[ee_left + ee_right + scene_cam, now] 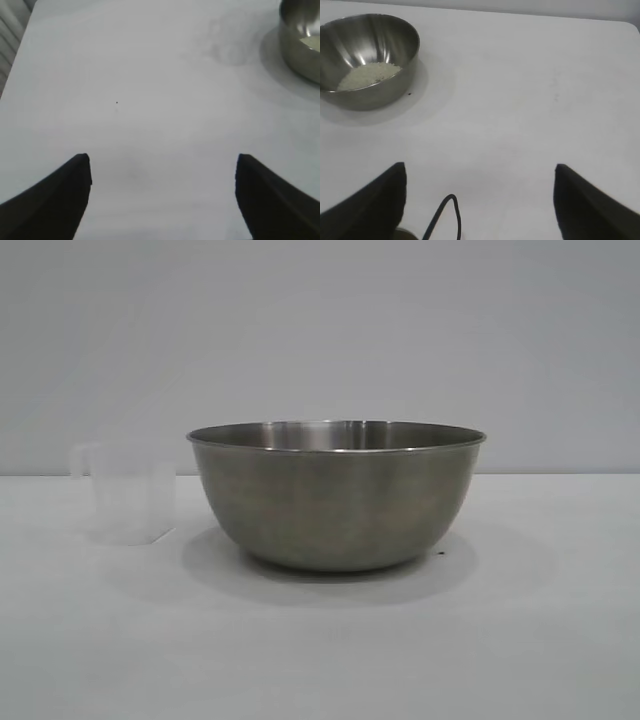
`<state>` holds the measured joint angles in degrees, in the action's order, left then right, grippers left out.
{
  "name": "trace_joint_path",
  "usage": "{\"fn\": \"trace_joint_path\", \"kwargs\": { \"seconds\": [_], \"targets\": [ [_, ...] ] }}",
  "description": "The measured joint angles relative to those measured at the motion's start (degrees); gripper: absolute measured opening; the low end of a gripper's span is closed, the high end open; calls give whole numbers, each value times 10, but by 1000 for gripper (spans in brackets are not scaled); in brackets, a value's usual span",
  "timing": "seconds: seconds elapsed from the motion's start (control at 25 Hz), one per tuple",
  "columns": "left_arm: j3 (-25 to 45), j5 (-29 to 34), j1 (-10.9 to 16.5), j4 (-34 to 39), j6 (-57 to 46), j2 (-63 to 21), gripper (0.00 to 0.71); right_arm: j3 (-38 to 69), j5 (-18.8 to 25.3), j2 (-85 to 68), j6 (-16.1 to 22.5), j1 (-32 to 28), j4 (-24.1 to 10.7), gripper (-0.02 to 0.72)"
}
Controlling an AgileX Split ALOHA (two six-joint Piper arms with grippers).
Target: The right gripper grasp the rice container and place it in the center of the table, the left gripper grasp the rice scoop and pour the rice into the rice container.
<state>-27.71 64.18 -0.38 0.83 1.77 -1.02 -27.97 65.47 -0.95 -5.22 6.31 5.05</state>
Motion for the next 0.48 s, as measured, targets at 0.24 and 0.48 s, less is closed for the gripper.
{"fn": "trace_joint_path", "kwargs": {
  "seconds": [0.24, 0.48],
  "targets": [
    [0, 0, 11, 0, 0, 0, 522, 0, 0, 0, 0, 0, 0, 543],
    [0, 0, 11, 0, 0, 0, 522, 0, 0, 0, 0, 0, 0, 543]
  ]
}}
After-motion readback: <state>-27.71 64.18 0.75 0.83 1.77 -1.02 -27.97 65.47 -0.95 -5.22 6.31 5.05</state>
